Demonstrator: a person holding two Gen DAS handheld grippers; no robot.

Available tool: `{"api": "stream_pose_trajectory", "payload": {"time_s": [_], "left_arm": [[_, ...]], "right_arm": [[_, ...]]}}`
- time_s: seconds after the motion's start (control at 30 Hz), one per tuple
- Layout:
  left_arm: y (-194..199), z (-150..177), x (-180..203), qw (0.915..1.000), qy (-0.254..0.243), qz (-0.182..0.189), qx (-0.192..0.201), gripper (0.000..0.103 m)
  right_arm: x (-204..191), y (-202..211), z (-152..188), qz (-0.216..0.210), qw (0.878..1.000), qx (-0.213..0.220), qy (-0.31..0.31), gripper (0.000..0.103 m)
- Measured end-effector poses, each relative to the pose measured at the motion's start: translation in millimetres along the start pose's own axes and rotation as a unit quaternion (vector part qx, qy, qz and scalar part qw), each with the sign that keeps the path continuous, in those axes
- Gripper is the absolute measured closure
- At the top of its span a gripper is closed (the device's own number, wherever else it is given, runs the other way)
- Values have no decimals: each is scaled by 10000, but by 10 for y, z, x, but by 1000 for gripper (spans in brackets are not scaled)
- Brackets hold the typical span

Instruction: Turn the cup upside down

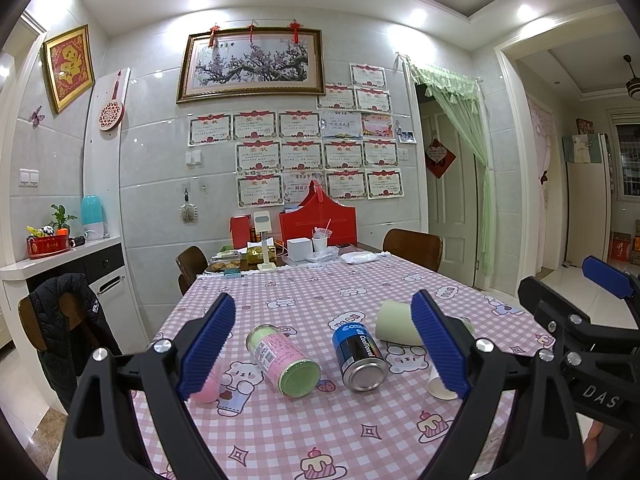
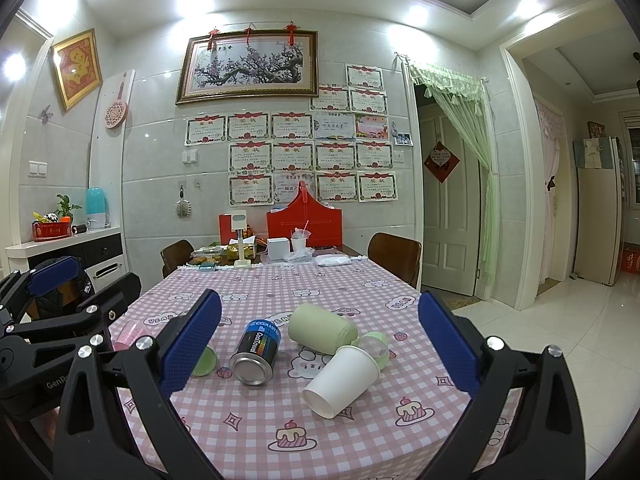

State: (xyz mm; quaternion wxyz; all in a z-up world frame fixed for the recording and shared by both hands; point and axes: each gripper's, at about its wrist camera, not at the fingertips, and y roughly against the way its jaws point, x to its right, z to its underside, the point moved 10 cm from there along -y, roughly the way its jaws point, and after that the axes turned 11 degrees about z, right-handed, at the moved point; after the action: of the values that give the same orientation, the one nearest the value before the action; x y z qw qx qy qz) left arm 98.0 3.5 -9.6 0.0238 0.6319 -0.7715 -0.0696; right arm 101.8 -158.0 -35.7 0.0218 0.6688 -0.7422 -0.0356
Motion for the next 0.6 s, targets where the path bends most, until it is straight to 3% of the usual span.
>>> {"api": "stream_pose_trajectory", "payload": {"time_s": [0.6], "left_arm": [[-22, 23, -60, 10000, 21, 6, -46, 15]], "right_arm": [[11, -14, 13, 15, 10000, -23, 15, 8]]}}
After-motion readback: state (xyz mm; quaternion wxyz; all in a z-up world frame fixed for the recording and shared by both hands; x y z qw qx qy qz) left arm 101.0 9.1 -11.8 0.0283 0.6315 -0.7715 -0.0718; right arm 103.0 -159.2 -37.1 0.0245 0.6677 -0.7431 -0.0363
